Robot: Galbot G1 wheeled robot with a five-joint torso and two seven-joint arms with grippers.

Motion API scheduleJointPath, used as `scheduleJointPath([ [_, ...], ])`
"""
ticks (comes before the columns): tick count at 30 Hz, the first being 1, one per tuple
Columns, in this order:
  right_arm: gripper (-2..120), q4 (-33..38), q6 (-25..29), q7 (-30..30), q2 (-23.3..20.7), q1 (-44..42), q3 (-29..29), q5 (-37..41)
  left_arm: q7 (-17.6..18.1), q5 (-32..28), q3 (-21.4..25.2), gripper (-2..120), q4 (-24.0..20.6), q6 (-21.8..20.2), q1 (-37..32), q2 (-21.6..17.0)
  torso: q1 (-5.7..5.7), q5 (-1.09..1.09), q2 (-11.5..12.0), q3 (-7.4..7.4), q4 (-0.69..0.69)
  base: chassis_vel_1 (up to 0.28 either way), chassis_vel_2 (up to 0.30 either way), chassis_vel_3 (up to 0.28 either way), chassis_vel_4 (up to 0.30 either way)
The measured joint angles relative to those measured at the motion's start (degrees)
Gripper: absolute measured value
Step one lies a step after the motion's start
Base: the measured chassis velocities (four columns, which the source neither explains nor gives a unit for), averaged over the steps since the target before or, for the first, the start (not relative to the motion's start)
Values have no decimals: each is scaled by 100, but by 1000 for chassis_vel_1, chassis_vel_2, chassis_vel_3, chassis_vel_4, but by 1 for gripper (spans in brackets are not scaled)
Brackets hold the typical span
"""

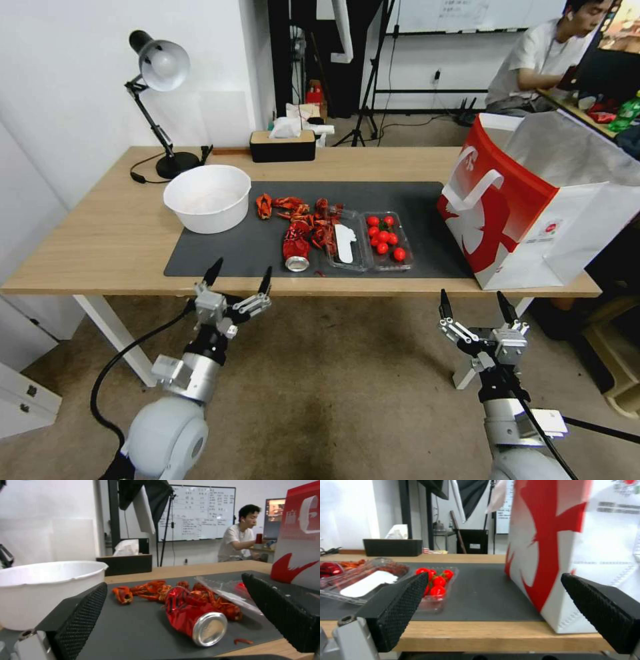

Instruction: Pick up the trash from the table and place it into the takeout bag.

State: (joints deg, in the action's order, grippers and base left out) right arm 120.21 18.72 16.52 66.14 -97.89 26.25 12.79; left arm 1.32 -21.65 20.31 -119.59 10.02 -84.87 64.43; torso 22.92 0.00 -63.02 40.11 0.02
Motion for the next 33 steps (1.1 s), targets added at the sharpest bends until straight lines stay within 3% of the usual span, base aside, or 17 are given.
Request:
scheduleJointPath([
  [6,100,-58,-29,-5,-37,49,-46,14,-90,-831,-375,100,64,-484,597,-362,0,1,0,0,-2,0,0,0,0],
  [15,100,-68,-32,-10,17,-31,-39,-18,-60,-1569,-1069,100,385,-833,1363,-677,0,1,0,0,-2,0,0,0,0],
  [19,100,-61,-32,-12,51,-60,-22,-44,117,-1881,-1530,100,563,-1159,1826,-816,0,1,0,1,-2,0,0,0,0],
  [26,100,-56,-30,-12,72,-87,7,-58,490,-2157,-1823,100,652,-1744,2247,-861,0,1,0,0,-2,0,0,0,0],
  [33,100,-64,-28,-10,70,-69,13,-59,808,-2141,-2029,99,914,-1942,2527,-832,0,0,-1,0,-2,0,0,0,0],
])
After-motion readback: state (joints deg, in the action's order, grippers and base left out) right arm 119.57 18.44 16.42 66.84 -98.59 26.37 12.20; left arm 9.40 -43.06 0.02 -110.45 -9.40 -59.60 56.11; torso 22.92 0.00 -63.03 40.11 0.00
